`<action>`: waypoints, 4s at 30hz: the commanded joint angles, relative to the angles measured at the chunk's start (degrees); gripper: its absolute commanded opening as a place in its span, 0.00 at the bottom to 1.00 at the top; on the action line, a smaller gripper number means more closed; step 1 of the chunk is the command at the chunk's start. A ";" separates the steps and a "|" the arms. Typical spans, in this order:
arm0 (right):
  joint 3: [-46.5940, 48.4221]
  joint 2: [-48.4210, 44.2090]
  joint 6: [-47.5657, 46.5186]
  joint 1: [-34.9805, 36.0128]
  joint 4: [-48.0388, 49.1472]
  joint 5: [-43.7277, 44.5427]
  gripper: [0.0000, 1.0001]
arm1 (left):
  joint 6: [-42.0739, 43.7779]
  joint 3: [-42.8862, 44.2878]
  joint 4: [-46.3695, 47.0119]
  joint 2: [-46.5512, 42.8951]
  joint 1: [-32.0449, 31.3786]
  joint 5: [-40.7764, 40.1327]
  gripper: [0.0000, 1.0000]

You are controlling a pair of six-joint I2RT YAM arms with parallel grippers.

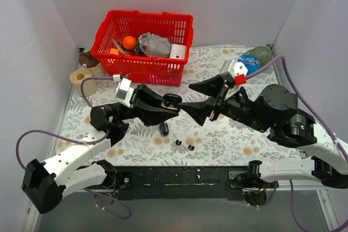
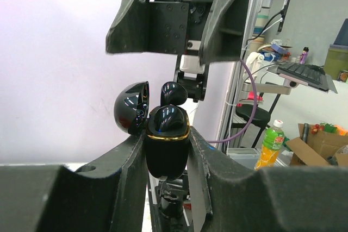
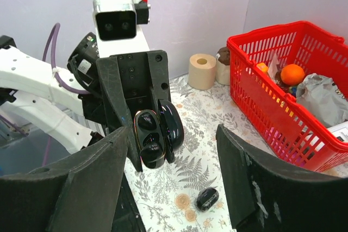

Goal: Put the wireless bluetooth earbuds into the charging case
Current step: Place the earbud in the charging case.

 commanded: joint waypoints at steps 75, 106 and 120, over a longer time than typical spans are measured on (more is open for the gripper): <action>-1.03 0.34 0.53 0.11 1.75 4.20 0.68 | 0.44 0.12 -0.05 -0.81 -0.21 -1.79 0.00; -0.50 0.87 0.36 0.11 2.98 7.63 0.70 | 0.53 -0.15 0.03 -0.63 -0.30 -2.14 0.00; 0.10 -3.02 -1.58 0.11 6.86 13.32 0.49 | 8.87 -2.78 -10.86 -3.80 -0.30 -7.16 0.00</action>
